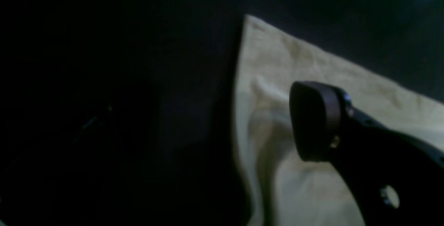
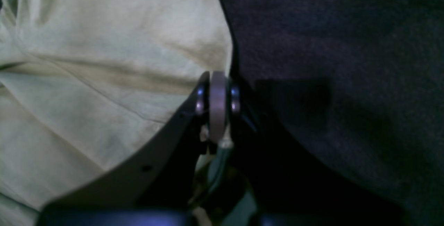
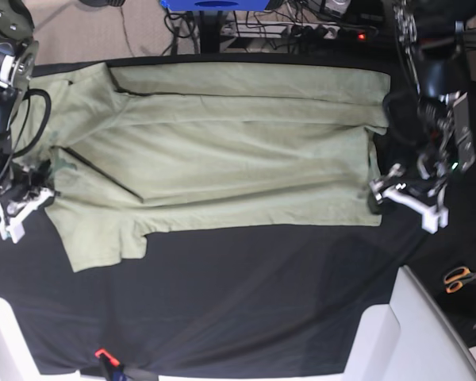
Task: Fold the T-shirt properly
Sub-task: 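Grasp the shirt's side edges with the right and left grippers, then pull the held side edges toward the robot, folding the shirt lengthwise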
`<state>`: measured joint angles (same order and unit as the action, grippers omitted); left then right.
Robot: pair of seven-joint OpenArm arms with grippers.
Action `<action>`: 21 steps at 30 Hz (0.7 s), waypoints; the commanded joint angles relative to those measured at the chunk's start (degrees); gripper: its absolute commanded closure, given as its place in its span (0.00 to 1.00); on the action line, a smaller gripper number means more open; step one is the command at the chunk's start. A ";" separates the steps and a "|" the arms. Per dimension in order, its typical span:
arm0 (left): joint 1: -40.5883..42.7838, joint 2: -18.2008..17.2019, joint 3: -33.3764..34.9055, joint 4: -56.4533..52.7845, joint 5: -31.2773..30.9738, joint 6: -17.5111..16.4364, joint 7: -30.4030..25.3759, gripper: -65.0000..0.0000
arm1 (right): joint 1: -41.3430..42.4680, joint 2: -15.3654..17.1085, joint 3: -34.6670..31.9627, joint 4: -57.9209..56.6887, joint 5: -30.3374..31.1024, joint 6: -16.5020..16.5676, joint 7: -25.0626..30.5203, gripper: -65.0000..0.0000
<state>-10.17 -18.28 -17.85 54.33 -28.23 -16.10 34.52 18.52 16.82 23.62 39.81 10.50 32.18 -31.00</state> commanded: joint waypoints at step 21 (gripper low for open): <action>-12.73 3.91 0.40 -18.33 7.35 -0.56 -6.00 0.64 | 1.48 1.42 0.08 1.02 0.62 0.39 1.16 1.00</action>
<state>-22.48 -14.09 -17.47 35.77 -21.17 -16.49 26.96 18.52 16.99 23.62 39.81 10.48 32.18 -30.79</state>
